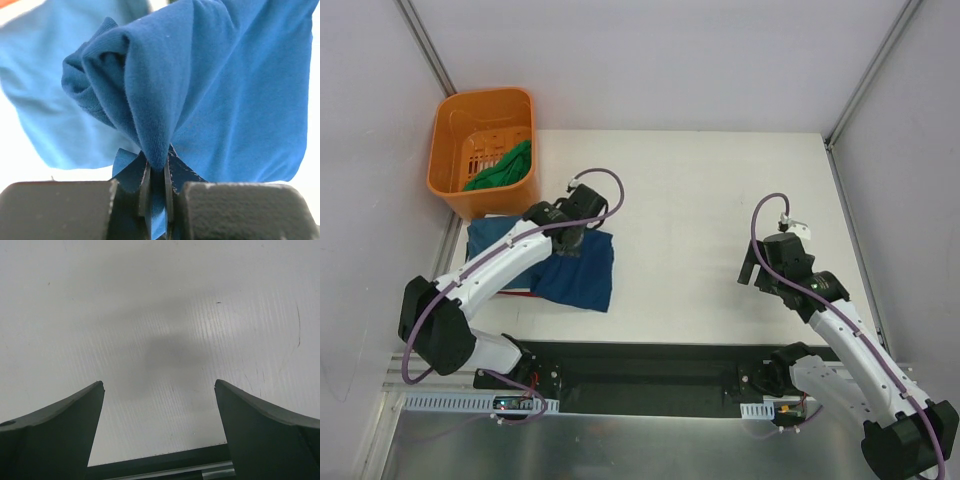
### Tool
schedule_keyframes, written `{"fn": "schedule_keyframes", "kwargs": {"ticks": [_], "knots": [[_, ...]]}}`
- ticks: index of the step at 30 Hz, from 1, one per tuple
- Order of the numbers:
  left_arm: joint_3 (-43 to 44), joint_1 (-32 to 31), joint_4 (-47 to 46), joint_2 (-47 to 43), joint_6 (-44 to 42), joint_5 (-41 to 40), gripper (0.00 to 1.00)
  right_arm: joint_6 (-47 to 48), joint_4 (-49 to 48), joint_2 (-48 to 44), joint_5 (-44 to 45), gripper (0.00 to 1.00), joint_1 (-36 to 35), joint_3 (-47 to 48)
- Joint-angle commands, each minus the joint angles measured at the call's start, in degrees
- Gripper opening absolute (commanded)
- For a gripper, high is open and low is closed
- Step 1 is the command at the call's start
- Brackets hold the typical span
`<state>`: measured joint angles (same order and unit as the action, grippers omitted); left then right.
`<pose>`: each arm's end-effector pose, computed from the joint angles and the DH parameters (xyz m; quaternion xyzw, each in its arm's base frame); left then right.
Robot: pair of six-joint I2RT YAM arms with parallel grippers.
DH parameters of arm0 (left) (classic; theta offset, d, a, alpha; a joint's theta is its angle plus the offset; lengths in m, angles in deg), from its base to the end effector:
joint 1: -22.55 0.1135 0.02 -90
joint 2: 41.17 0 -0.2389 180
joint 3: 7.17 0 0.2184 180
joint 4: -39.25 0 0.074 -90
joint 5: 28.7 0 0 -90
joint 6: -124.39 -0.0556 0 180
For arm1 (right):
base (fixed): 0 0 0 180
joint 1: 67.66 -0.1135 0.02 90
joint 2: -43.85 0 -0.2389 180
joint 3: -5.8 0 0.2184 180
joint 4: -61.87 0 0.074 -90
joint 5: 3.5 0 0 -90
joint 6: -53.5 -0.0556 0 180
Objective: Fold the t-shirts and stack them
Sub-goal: Put the neatly folded tshirt into the corner of the board with the left arm
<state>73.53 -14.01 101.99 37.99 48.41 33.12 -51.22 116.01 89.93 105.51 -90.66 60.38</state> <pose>0.2186 -0.1294 0.2462 0.1242 0.9332 0.1102 0.3188 0.1532 0.0454 0.2274 -0.0038 0.9154 -0.0243 0.4018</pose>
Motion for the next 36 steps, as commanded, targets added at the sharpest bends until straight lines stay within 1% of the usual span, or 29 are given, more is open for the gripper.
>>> {"fn": "schedule_keyframes", "kwargs": {"ticks": [1, 7, 11, 17, 19, 22, 24, 25, 27, 28, 30, 36], "knots": [[6.4, 3.8, 4.6, -3.0, -5.2, -5.2, 0.0, 0.7, -0.8, -0.5, 2.0, 0.97, 0.3, 0.2], [12.0, 5.4, 8.5, -5.0, -6.8, -5.7, 0.0, 0.5, -0.6, -0.5, 2.7, 0.97, 0.4, 0.1], [14.1, 5.5, 9.9, -7.3, -7.2, -6.0, 0.0, 0.2, -0.3, -0.1, 3.0, 0.97, 0.4, 0.1], [16.8, 7.0, 12.2, -8.1, -7.9, -7.8, 0.0, -0.2, -0.6, -0.1, 3.1, 0.97, 0.4, 0.0], [18.2, 9.0, 13.9, -7.5, -7.6, -8.5, 0.0, -0.4, -0.5, -0.2, 3.3, 0.97, 0.4, -0.1], [18.6, 11.8, 16.2, -5.8, -6.6, -12.5, 0.0, -0.5, -1.4, -0.2, 2.5, 0.97, 0.3, -0.4], [17.2, 13.6, 16.2, -5.0, -7.2, -11.9, 0.0, -0.6, -1.7, 0.4, 2.1, 0.97, 0.4, -0.5], [16.6, 15.4, 16.2, -4.4, -7.3, -10.3, 0.0, -0.5, -1.9, 0.6, 1.7, 0.97, 0.4, -0.5], [15.1, 17.2, 14.6, -3.7, -8.1, -8.8, 0.0, -0.6, -1.9, 1.2, 1.2, 0.97, 0.4, -0.5], [14.3, 19.1, 13.0, -3.5, -9.4, -7.6, 0.0, -0.7, -2.2, 1.5, 0.6, 0.97, 0.4, -0.5], [12.9, 20.3, 9.1, -2.8, -11.8, -5.8, 0.0, -0.4, -2.5, 1.7, -0.2, 0.97, 0.3, -0.5], [11.3, 24.9, 2.4, 1.7, -16.3, -7.9, 0.0, -0.4, -3.1, 1.6, -1.2, 0.97, 0.4, -0.8]]}}
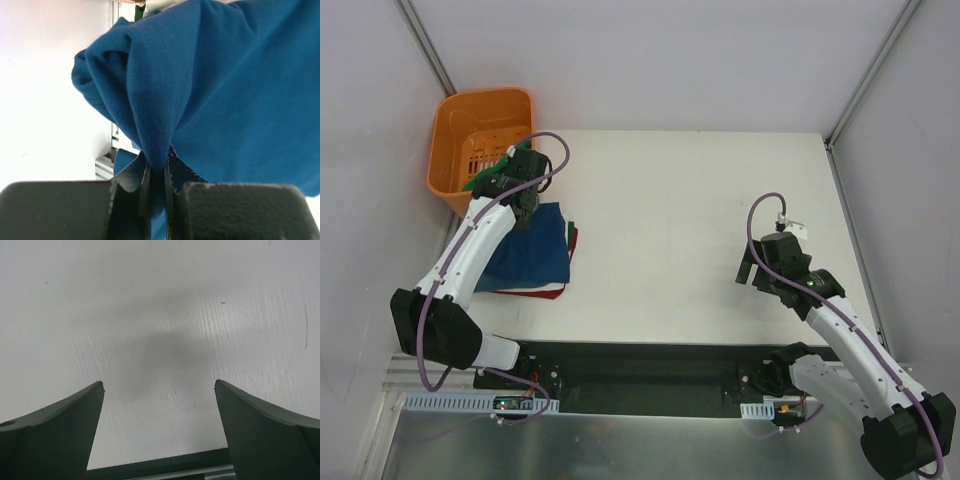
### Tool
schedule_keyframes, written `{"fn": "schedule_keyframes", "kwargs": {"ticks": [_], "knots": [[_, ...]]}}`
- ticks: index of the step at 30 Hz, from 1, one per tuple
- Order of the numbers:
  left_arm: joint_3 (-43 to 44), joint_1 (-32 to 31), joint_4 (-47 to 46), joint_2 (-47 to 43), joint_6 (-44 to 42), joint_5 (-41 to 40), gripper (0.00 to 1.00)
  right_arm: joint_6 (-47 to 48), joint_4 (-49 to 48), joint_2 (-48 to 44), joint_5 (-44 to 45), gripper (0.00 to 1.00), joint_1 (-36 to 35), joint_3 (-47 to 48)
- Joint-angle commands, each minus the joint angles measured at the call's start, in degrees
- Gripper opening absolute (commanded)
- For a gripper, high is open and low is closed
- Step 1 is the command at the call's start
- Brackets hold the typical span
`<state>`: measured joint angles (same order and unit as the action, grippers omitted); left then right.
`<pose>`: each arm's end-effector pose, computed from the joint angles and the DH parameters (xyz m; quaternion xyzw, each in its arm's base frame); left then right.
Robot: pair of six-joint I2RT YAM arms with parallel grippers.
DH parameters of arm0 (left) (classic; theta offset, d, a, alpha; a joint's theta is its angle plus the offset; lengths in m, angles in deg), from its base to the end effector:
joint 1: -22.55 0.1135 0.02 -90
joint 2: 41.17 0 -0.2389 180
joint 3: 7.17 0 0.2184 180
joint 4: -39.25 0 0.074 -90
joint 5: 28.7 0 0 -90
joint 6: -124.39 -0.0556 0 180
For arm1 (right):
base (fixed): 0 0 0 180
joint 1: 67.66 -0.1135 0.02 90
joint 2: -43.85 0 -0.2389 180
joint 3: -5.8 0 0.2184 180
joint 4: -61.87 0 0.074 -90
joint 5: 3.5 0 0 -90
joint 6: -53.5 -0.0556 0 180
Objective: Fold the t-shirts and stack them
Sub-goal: Put the neatly folded tshirt into the corner of the board with the left arm
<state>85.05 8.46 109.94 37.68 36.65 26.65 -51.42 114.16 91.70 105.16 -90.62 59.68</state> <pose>0.2511 -0.0304 0.2976 0.0111 0.9198 0.2447 0.3065 0.1584 0.0478 0.2220 -0.0040 0.9177 -0.0230 0.3965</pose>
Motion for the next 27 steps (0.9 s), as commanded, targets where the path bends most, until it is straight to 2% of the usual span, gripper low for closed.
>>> {"fn": "schedule_keyframes", "kwargs": {"ticks": [1, 5, 6, 7, 8, 9, 11, 15, 19, 20, 22, 25, 27], "knots": [[-0.2, 3.1, -6.1, 3.2, -4.7, -1.4, 0.0, -0.1, -1.4, -0.1, -0.8, 0.97, 0.4, -0.2], [0.5, 5.5, -7.0, 6.2, -4.6, -2.8, 0.01, -0.1, -1.4, -0.8, -0.7, 0.97, 0.4, -0.4], [0.8, 6.4, -7.0, 6.8, -3.9, -2.9, 0.06, -0.2, -1.4, -0.7, -0.8, 0.97, 0.3, -0.4], [1.0, 6.7, -6.8, 7.5, -3.8, -2.8, 0.17, -0.1, -1.3, -0.8, -0.7, 0.97, 0.3, -0.4], [0.9, 6.7, -6.7, 7.6, -3.3, -3.0, 0.35, 0.0, -1.3, -0.7, -0.6, 0.97, 0.3, -0.4], [0.8, 6.7, -6.7, 7.5, -3.1, -2.9, 0.7, -0.1, -1.3, -0.7, -0.6, 0.97, 0.3, -0.3], [1.0, 6.7, -6.2, 7.1, -2.4, -3.1, 0.99, 0.0, -1.2, -0.7, -0.8, 0.97, 0.4, -0.3], [3.3, 6.7, -4.5, 4.7, 0.7, -2.5, 0.99, -0.3, -1.3, -0.8, -0.2, 0.97, 0.4, -0.4], [5.9, 6.7, -1.6, 1.2, 7.0, 6.2, 0.99, -0.6, -1.8, -0.9, -0.7, 0.97, 0.4, -0.6], [5.9, 6.6, -1.7, 0.3, 10.4, 11.7, 0.99, -0.5, -1.9, -0.9, -0.6, 0.96, 0.4, -0.6], [5.2, 6.4, -2.4, -2.6, 13.7, 16.9, 0.99, -0.4, -2.0, -0.8, -0.6, 0.97, 0.3, -0.5], [1.4, 2.1, -6.8, -7.5, 18.4, 19.5, 0.99, -0.3, -2.1, -1.2, -0.3, 0.97, 0.4, -0.8], [-4.5, -4.1, -11.5, -11.9, 21.4, 19.7, 0.99, -0.2, -3.5, -2.1, -1.1, 0.97, 0.4, -1.3]]}}
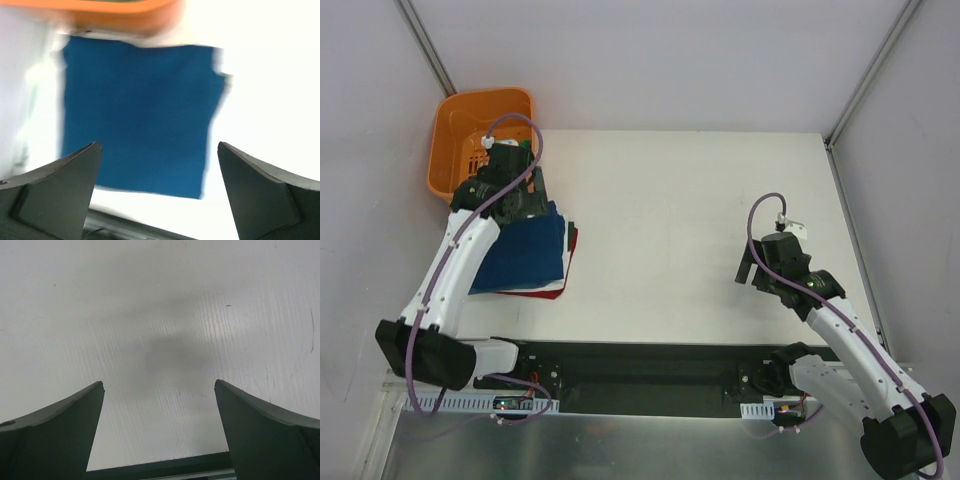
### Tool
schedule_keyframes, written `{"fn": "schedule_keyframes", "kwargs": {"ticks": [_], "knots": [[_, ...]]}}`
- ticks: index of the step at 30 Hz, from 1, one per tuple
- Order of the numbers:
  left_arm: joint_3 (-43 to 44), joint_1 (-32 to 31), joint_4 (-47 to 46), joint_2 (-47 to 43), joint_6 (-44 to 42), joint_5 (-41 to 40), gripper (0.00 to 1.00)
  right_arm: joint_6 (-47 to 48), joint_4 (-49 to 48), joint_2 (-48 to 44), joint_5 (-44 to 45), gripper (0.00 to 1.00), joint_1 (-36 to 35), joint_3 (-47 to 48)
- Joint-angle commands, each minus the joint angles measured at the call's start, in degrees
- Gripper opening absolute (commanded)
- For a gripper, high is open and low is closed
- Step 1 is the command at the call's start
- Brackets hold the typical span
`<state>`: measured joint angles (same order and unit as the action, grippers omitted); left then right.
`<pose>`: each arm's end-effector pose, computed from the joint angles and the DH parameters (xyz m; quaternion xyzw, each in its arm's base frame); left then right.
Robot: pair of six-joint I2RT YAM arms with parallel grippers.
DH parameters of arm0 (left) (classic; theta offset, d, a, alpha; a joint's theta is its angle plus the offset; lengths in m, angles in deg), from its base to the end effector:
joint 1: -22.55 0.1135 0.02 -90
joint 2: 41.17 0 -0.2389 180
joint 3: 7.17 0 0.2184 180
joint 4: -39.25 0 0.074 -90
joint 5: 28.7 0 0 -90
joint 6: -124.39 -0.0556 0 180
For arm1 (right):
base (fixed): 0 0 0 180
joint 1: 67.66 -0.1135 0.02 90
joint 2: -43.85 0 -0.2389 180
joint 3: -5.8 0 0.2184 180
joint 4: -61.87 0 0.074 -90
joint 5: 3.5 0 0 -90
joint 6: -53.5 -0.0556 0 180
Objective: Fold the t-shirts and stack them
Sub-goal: Put the neatly folded tshirt into the corner of the board with the left arm
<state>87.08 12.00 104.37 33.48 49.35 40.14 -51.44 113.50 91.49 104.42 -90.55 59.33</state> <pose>0.2501 -0.0262 0.3273 -0.1044 0.9065 0.0836 0.4004 0.1585 0.0484 0.2216 -0.0049 0.9169 -0.0159 0.3988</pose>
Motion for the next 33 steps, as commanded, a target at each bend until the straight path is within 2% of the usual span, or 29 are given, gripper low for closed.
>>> {"fn": "schedule_keyframes", "kwargs": {"ticks": [1, 6, 10, 11, 15, 21, 29, 33], "knots": [[-8.8, -9.6, -10.7, -9.0, 9.7, 6.7, 0.99, 0.2, -3.8, -2.4, -1.6, 0.96, 0.4, -1.3], [-23.8, -21.3, -22.4, -17.1, 16.2, 6.3, 0.99, 1.0, -6.1, -4.1, -3.7, 0.97, 0.4, -1.7], [-35.1, -26.8, -32.3, -23.2, 18.6, 6.1, 0.99, -1.6, -6.8, -5.4, -5.2, 0.97, 0.4, -3.0], [-39.3, -27.3, -34.4, -24.3, 20.0, 5.2, 0.99, -2.2, -7.5, -6.7, -6.5, 0.97, 0.4, -3.8], [-47.2, -27.7, -36.5, -30.7, 21.4, 4.0, 0.99, -3.7, -10.7, -10.3, -10.3, 0.97, 0.3, -7.7], [-52.0, -27.7, -37.8, -38.2, 21.0, 4.6, 0.99, -4.7, -9.1, -16.1, -7.8, 0.97, 0.2, -10.0], [-53.5, -27.7, -37.7, -41.3, 20.8, 4.7, 0.99, -5.5, -3.6, -24.4, -3.2, 0.97, 0.1, -8.9], [-53.7, -27.7, -37.7, -42.9, 20.6, 4.6, 0.99, -4.0, -3.2, -28.2, -5.2, 0.97, 0.2, -8.8]]}}
